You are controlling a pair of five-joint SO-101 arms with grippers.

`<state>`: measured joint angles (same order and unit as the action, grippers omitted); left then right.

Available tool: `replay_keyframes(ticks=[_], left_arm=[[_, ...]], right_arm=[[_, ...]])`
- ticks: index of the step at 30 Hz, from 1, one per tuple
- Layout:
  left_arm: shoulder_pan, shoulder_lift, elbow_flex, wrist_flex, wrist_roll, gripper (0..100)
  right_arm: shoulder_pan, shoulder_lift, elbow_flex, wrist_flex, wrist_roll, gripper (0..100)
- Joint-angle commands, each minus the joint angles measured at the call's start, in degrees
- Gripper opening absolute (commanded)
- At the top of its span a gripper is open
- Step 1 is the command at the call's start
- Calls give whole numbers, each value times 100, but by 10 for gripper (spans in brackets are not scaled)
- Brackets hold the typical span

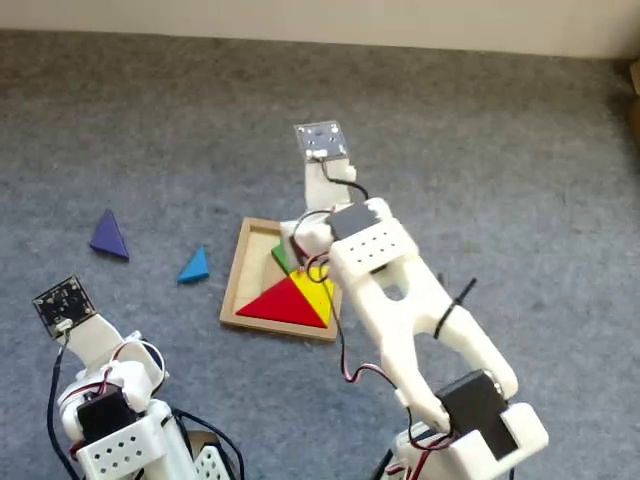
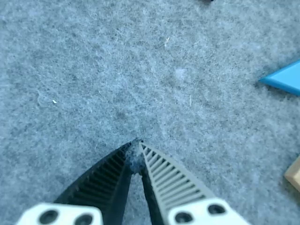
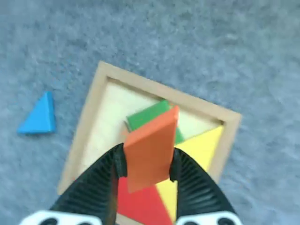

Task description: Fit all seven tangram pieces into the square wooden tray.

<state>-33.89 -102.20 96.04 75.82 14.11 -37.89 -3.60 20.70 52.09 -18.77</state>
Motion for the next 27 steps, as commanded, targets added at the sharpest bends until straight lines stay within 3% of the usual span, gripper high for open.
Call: replay_keyframes(ticks=[1, 5, 19, 27], left_arm=[[-119, -242, 110, 18, 44, 6], [-119, -242, 110, 18, 44, 6], [-119, -242, 110, 18, 44, 6], [-119, -242, 110, 18, 44, 6]], right_arm=[[-338, 180, -154, -567, -1116, 19], [-558, 629, -154, -1007, -1635, 19], [-1033, 884, -154, -1297, -1653, 25], [-1015, 884, -145, -1262, -1653, 154]])
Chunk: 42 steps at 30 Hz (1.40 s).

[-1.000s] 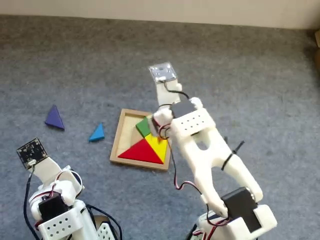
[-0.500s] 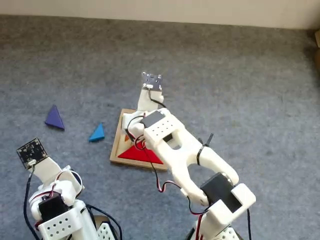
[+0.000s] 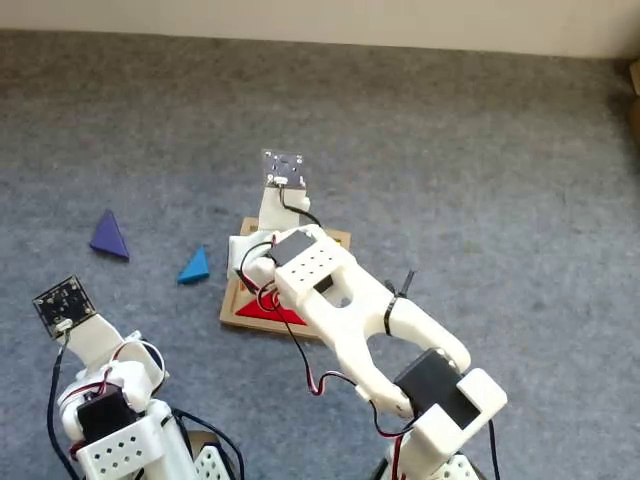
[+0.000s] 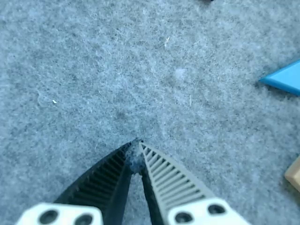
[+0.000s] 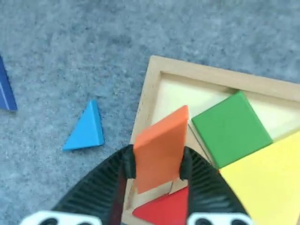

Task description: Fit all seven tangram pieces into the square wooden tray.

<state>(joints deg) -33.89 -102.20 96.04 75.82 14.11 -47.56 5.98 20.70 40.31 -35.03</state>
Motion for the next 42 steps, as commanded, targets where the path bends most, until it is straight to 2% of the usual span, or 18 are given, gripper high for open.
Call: replay_keyframes(ticks=[1, 6, 12, 20, 22, 24, 26, 32, 38, 42], left_arm=[[-119, -242, 110, 18, 44, 6], [-119, -242, 110, 18, 44, 6], [-119, -242, 110, 18, 44, 6], [-119, -242, 110, 18, 44, 6], [-119, -242, 110, 18, 44, 6], [-119, -242, 110, 18, 44, 6], [-119, -242, 110, 18, 44, 6], [-119, -242, 110, 18, 44, 6], [-119, -242, 110, 18, 44, 6], [-119, -242, 110, 18, 44, 6]], right_arm=[[-48, -75, -145, -84, -18, 156], [-48, -110, -163, 66, -9, 159], [-4, -127, -198, 453, 387, 159], [708, -1279, 101, 453, 396, 129], [831, -1560, 356, 286, 431, 60], [857, -1675, 664, -66, 774, 0], [831, -1640, 998, -532, 1055, 13], [620, -1138, 1596, -2088, 1125, 4], [426, -207, 1534, -2422, 1152, 4], [171, 145, 1358, -2501, 1503, 4]])
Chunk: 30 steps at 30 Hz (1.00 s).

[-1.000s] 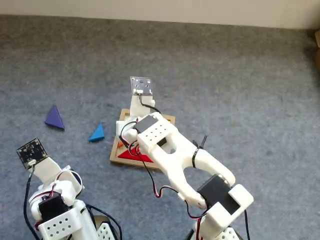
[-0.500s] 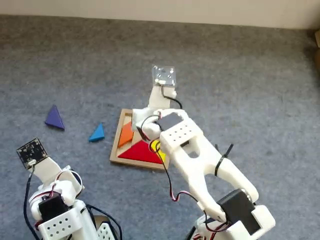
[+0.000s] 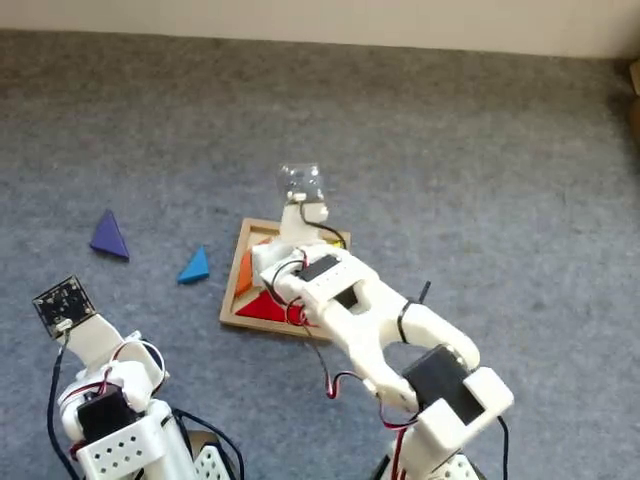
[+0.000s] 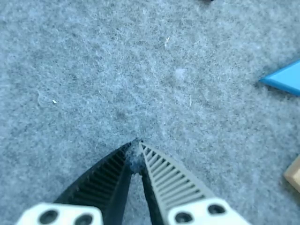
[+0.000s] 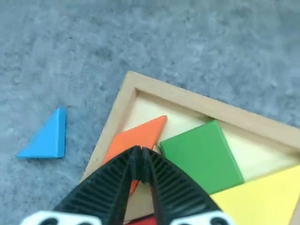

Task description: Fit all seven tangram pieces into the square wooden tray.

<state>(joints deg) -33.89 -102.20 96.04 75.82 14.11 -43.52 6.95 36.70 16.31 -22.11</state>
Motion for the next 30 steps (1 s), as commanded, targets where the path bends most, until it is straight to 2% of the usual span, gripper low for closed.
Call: replay_keyframes(ticks=[1, 8, 14, 19, 30], left_arm=[[-119, -242, 110, 18, 44, 6], [-119, -242, 110, 18, 44, 6], [-119, -242, 110, 18, 44, 6], [-110, -242, 110, 18, 44, 6], [-110, -242, 110, 18, 44, 6]], right_arm=[[-277, 75, -233, -101, 211, 4], [-479, 75, -207, -40, 492, 4], [-505, 57, -215, 585, 1037, 4], [-505, 4, -207, 637, 1222, 4], [-400, -1745, 585, 611, 1319, 4]])
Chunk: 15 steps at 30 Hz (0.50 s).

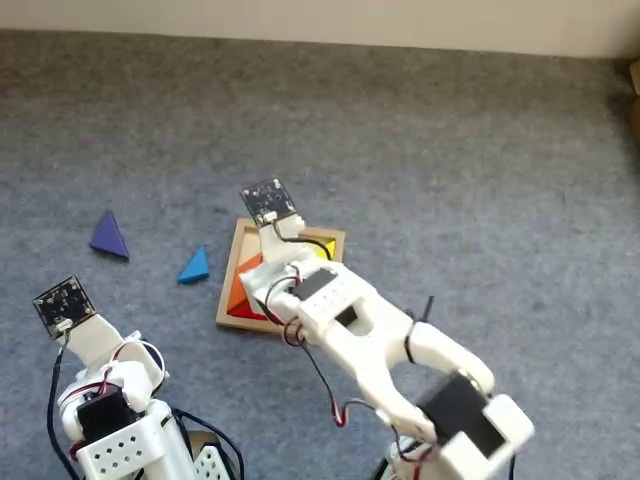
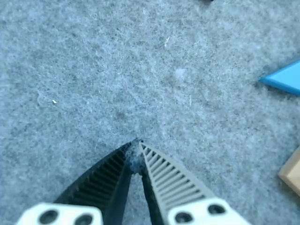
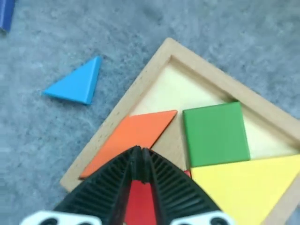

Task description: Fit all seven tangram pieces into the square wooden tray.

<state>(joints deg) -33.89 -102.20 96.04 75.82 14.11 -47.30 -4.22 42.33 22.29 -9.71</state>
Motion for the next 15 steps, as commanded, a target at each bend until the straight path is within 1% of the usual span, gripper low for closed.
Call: replay_keyframes(ticks=[1, 10, 15], left_arm=[[-110, -242, 110, 18, 44, 6], [-84, -207, 110, 0, 44, 6], [-84, -207, 110, 0, 44, 6]], right_arm=[[22, -734, 57, 13, 79, 4], [637, -1323, 189, 40, 70, 4], [1015, -2273, 646, 22, 79, 4]])
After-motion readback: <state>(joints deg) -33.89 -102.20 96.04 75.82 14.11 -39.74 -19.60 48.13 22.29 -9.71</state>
